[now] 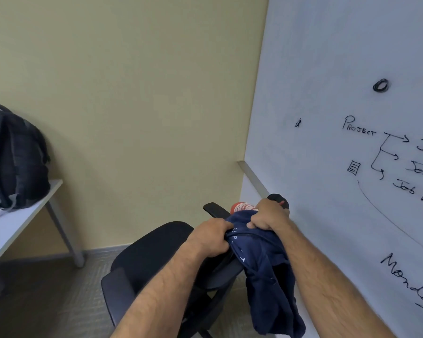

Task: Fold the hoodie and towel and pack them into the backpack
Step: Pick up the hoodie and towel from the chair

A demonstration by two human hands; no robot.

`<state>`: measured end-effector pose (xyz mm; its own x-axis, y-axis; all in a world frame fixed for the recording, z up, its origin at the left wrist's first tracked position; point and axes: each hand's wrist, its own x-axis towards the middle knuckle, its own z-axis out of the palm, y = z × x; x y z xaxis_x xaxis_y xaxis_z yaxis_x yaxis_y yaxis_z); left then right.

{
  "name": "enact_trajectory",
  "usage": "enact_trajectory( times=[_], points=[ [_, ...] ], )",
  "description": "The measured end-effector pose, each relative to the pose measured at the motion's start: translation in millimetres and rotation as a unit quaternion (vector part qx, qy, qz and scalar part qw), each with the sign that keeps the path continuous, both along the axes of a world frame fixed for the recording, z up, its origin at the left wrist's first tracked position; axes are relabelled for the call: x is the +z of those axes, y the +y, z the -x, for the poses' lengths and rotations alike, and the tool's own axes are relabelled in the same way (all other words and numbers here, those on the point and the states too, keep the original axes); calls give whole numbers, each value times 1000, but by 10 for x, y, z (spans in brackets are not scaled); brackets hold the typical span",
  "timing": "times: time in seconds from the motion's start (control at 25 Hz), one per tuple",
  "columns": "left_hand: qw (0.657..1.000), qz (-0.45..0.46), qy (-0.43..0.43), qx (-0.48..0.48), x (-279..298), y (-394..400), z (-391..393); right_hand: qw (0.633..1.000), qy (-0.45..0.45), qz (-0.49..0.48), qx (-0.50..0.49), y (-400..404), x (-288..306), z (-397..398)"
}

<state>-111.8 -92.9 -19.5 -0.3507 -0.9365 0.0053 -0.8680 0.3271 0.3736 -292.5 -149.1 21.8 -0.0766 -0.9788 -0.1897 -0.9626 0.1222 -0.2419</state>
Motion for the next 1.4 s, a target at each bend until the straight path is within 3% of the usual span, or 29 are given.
enact_trajectory(
  times=[0.2,0.36,0.44,0.6,0.68,0.8,0.88,1.04,1.2,1.4],
  points=[
    [998,51,21,14,161,101,-32,998,-59,22,20,54,142,7],
    [988,104,104,53,349,156,-184,985,-162,51,28,107,511,-89],
    [974,145,160,72,593,178,-274,964,-253,82,16,117,753,-147],
    [924,218,282,140,1263,281,-563,882,-449,138,27,252,1255,-425],
    [918,246,255,175,1574,369,-788,840,-519,150,44,300,1484,-679],
    [907,270,121,300,1989,572,-1243,788,-590,159,73,285,1761,-1158],
    [894,266,114,342,2203,749,-1575,766,-618,154,89,296,1906,-1537],
    [860,232,278,359,2422,1086,-2400,728,-662,120,130,503,2081,-2456],
    [794,228,448,342,2482,1599,-3210,692,-704,75,145,894,2089,-3426],
    [713,252,534,378,2524,2286,-4368,648,-744,13,164,1447,2063,-4804]
  ],
)
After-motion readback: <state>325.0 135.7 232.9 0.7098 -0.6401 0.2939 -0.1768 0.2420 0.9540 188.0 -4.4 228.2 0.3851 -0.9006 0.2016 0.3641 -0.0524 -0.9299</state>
